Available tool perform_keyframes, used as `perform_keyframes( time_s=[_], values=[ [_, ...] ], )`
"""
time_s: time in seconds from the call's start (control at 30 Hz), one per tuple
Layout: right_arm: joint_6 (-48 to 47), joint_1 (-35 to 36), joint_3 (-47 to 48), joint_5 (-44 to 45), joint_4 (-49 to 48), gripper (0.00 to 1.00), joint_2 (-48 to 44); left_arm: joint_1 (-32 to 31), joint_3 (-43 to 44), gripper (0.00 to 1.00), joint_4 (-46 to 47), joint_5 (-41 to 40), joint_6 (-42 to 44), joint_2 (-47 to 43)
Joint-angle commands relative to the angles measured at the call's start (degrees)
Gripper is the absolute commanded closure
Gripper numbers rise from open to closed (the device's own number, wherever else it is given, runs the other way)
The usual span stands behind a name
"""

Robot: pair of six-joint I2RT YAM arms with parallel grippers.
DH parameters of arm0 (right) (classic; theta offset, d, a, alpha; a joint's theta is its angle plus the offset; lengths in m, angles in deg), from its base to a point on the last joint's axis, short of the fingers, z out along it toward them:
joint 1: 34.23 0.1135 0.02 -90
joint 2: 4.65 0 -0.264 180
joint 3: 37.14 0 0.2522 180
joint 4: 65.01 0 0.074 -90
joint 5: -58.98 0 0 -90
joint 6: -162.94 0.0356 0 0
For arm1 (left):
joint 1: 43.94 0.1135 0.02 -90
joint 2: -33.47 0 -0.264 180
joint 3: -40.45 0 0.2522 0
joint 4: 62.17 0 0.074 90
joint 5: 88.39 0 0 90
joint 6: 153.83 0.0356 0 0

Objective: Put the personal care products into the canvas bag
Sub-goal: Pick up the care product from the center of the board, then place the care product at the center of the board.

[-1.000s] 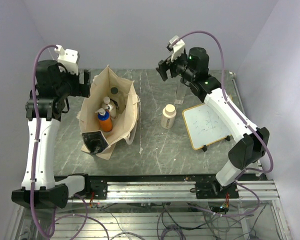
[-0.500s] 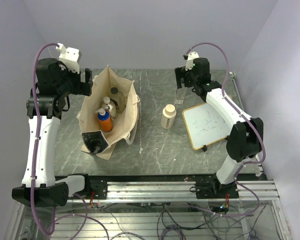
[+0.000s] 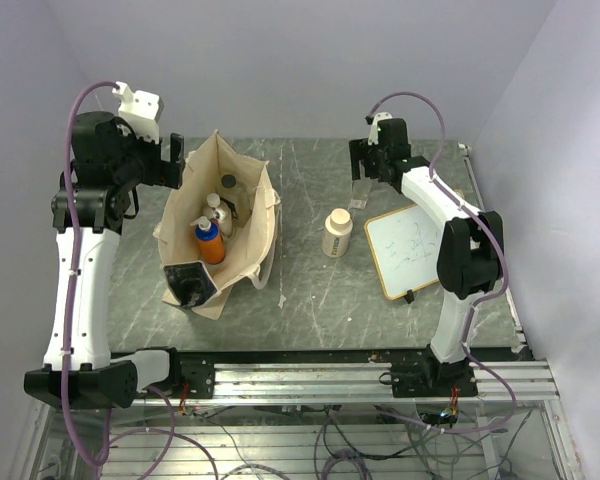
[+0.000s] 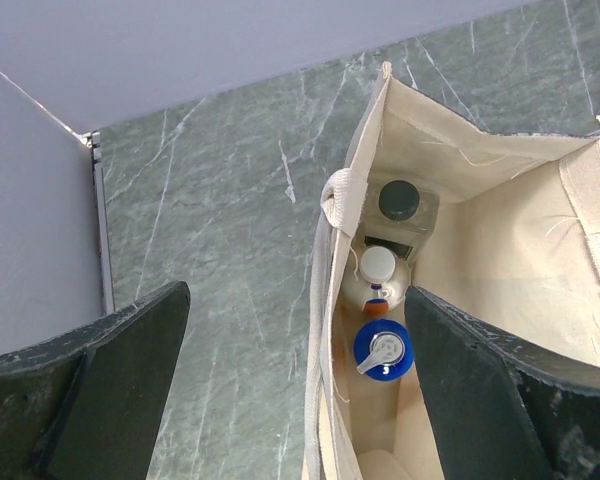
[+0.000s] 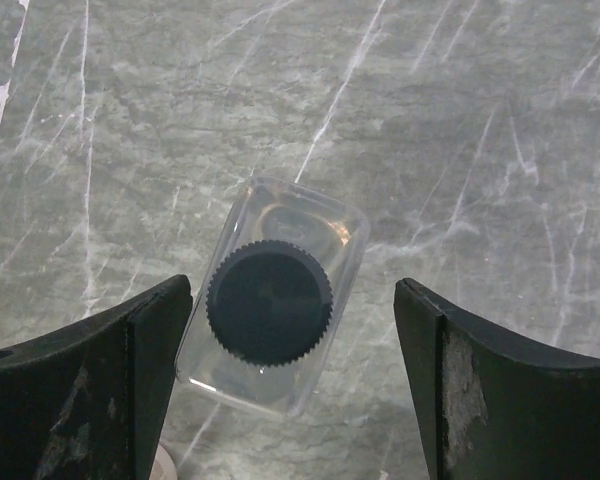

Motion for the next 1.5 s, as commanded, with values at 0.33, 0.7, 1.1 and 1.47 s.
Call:
perform_keyframes(
  time_s=[0.33,0.7,1.1,1.47],
  values=[
    [0.5,-0.4,4.9,-3.1,1.4,0.68,1.8,0.2,5.9,0.01,0.0,3.0,3.1,2.9],
    [-9.8,-0.4,8.6,-15.2,-1.9,1.00,-5.8,-2.6,10.2,0.01,2.3,8.8,6.2,7.6],
    [-16.6,0.9,7.8,-39.4,0.3,1.00,-19.0,-2.9,14.1,0.01,3.5,14.1,4.7,13.7],
    [-31.9,9.7,7.2,-56.5,17.9,1.00,-24.3,-3.9,17.2,0.01,1.9,13.6,6.6,16.8]
  ],
)
